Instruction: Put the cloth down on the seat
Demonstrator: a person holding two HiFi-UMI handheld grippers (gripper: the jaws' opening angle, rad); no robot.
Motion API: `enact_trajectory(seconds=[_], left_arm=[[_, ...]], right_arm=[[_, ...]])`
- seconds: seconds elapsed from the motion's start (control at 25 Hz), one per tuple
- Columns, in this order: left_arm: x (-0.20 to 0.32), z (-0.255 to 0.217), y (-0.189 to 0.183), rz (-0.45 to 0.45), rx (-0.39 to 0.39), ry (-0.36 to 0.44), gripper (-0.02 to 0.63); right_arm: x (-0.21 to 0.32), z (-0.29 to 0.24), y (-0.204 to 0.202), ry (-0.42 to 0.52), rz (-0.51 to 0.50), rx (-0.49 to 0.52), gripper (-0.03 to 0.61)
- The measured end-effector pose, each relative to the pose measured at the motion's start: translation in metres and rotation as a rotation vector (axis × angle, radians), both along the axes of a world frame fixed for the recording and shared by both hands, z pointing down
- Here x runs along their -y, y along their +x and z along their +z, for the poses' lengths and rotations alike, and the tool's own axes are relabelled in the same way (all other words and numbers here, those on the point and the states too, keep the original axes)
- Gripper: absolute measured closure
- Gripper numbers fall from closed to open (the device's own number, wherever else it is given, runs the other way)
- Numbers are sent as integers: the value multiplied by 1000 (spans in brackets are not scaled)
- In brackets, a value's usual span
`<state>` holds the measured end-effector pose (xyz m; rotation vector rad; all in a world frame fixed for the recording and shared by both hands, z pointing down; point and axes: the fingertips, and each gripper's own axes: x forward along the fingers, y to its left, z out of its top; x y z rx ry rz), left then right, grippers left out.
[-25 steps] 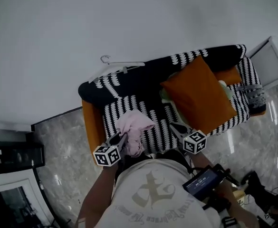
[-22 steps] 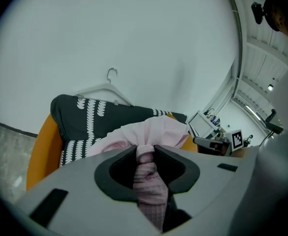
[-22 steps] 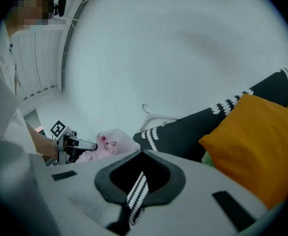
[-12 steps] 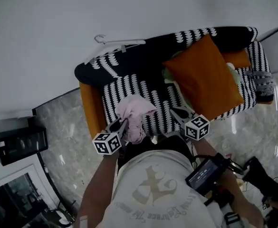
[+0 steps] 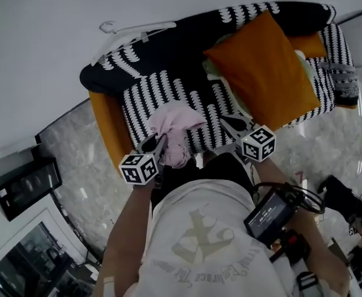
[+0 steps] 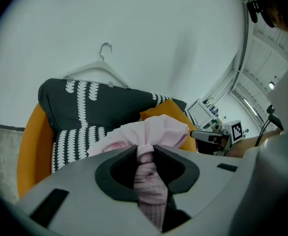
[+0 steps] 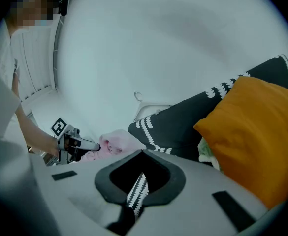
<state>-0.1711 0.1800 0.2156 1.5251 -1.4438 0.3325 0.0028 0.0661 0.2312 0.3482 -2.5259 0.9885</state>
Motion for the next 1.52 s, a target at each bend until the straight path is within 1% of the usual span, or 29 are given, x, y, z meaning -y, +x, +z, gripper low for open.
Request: enact_trajectory(seconds=[0.2, 0.32, 0.44, 0.72, 0.88, 1.08, 1.28, 1.52], left_arm=[[10, 24, -5, 60, 12, -14, 506], [2, 35, 9, 123, 28, -55, 508], [12, 49, 17, 175, 56, -62, 508], [14, 77, 25, 244, 91, -90, 509], [9, 98, 28, 298, 134, -104, 509], [-3, 130, 18, 307, 140, -134, 510], [2, 154, 31, 330, 154, -147, 511], [25, 183, 50, 363, 159, -155, 511]], right_arm=[[9, 16, -10, 6, 7, -4, 563], [-4, 19, 3, -26, 31, -17, 563], [0, 26, 10, -29, 40, -17, 563], [2, 47, 18, -40, 66, -34, 563], [-3, 59, 21, -52, 84, -37, 563], [-27, 82, 11, -90, 91, -41, 563], [-37, 105, 22, -120, 88, -49, 563], [-39, 126, 33, -140, 90, -63, 563]])
